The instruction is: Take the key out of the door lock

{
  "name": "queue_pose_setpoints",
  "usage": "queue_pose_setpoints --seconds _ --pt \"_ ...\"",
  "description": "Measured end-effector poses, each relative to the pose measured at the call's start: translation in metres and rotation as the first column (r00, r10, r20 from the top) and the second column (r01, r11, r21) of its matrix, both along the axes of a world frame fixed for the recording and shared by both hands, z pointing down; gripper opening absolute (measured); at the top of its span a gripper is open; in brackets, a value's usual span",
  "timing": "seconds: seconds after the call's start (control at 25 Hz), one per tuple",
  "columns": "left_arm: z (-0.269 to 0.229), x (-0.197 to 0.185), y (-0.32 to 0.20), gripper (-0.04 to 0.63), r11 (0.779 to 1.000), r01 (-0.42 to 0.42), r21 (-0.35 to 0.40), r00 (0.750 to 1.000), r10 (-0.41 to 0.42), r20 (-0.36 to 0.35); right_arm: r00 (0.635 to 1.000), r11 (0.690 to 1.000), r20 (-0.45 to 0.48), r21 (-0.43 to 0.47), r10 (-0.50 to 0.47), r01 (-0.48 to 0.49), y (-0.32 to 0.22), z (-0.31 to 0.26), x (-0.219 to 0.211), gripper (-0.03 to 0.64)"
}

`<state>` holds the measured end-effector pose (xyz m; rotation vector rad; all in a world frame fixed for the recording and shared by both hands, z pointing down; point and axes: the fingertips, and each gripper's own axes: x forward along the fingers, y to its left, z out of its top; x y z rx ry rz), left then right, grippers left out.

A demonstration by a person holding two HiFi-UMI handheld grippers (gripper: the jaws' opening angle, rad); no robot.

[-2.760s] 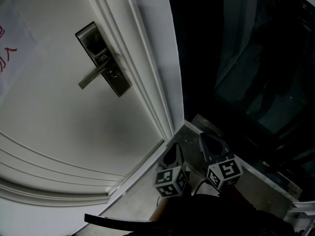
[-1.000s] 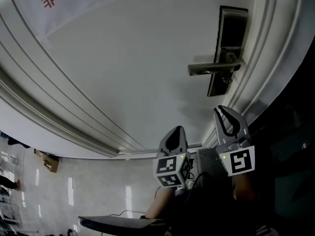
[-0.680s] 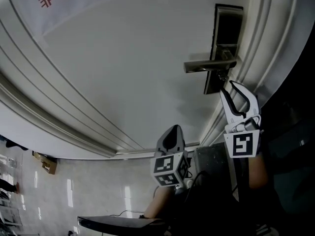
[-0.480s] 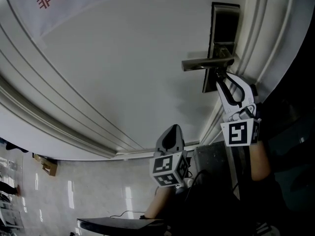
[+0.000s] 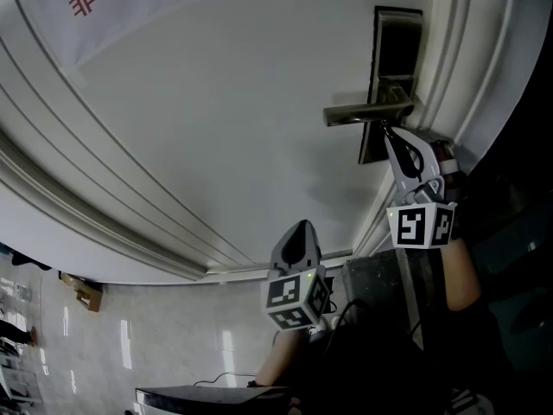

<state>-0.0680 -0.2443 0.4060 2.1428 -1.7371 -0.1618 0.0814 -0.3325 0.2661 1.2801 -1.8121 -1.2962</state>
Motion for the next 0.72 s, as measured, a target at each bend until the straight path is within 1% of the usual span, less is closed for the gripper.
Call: queue_pose_setpoints --seconds 0.12,0.4,0.72 --pt "0.0001 0.0003 -0.0004 0.0 1.0 -0.003 -0.005 1.0 0.003 -0.001 1.0 1.0 -0.008 0.003 0.0 0.0 0.0004 0.0 -0.0001 0.012" --pt "-0.0001 0.0019 -0.0012 0.0 1.0 -0.004 0.003 1.0 0.004 0.002 0.998 1.0 -0.066 -0.003 -0.013 0.013 0.0012 0.0006 0.0006 0.011" --pt "-0.0006 0.0065 -0.0003 0.0 1.0 -0.008 -0.003 1.0 0.008 -0.011 0.983 1.0 -0.181 0.014 -0.003 0.006 0.0012 0.0023 0.0003 0.01"
